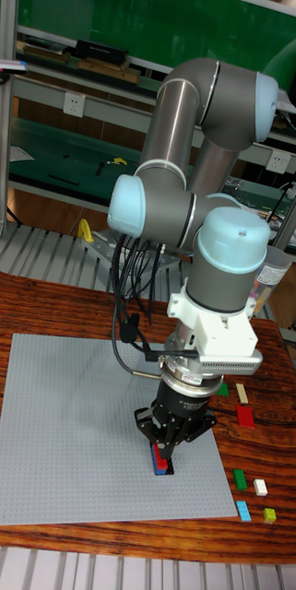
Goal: Build with small Lego blocks
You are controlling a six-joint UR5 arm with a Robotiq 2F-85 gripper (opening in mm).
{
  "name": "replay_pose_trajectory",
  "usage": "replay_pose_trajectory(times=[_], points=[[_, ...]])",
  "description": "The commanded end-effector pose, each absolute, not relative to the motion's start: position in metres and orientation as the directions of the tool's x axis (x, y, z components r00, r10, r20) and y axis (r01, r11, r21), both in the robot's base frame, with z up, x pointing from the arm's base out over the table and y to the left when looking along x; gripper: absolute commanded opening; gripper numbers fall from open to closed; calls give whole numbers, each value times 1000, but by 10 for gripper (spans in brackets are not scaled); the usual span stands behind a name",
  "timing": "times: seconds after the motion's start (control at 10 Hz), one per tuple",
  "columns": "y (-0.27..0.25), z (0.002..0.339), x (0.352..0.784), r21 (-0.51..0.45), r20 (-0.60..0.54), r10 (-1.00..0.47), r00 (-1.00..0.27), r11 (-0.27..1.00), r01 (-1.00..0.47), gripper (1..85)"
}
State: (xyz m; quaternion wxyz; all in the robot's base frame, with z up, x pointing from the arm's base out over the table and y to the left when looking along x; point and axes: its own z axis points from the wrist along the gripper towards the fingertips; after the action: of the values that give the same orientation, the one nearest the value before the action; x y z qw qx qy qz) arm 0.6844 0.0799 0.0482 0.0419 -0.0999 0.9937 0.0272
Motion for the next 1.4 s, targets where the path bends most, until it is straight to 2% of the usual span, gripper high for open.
replay_pose_trajectory(times=[0.0,0.3,1.3], points=[[77,39,687,55,-83,-179,-980,981,-184,13],[82,39,682,77,-67,-159,-985,983,-164,13],[81,26,679,53,-67,-146,-987,987,-149,13]])
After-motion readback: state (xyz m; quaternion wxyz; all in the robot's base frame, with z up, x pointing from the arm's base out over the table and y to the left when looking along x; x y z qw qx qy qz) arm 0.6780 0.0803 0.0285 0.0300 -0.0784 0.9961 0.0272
